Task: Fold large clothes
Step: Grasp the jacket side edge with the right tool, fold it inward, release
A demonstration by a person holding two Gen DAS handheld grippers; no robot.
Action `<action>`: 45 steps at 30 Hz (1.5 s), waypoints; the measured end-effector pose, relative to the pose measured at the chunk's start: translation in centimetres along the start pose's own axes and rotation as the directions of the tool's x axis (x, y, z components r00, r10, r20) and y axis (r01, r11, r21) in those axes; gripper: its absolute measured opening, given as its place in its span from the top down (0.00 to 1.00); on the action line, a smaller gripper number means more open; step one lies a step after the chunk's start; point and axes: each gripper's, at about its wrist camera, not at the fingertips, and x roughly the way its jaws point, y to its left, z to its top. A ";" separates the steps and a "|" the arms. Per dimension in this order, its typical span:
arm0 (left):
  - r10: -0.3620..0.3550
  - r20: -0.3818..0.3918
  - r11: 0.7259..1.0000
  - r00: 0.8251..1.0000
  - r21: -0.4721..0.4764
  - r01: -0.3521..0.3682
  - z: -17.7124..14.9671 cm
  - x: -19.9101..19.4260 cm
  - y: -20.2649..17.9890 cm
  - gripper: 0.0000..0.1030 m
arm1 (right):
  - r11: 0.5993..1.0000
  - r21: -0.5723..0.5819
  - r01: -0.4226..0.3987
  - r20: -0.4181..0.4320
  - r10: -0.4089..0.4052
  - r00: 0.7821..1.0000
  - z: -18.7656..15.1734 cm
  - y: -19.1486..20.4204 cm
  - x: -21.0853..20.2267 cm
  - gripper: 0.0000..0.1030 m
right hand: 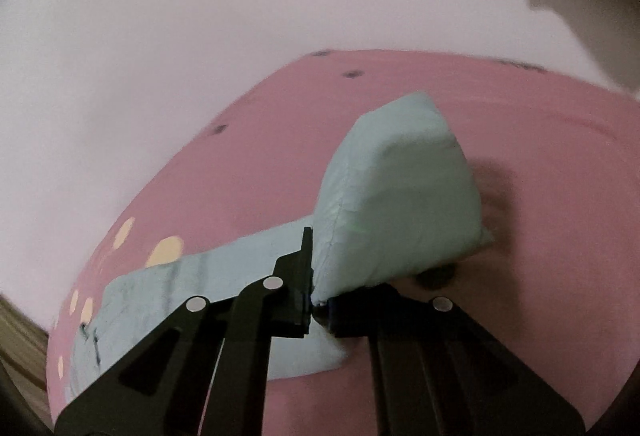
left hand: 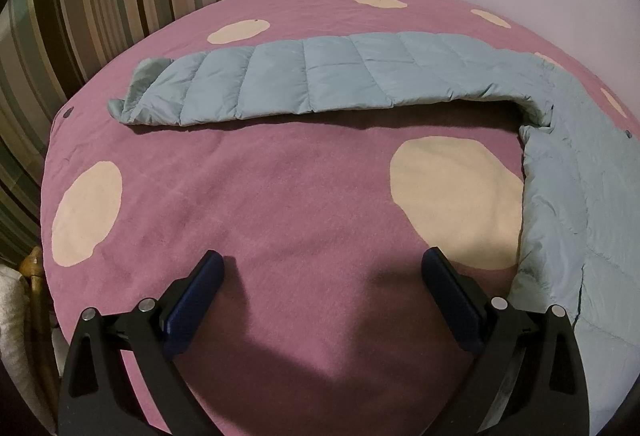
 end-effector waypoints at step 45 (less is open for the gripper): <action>0.101 0.019 0.995 0.995 -0.009 -0.101 0.2 1.2 2.1 0.04 | 0.445 -0.725 -0.525 -0.535 0.115 0.837 -32.3 42.8 1.2 0.51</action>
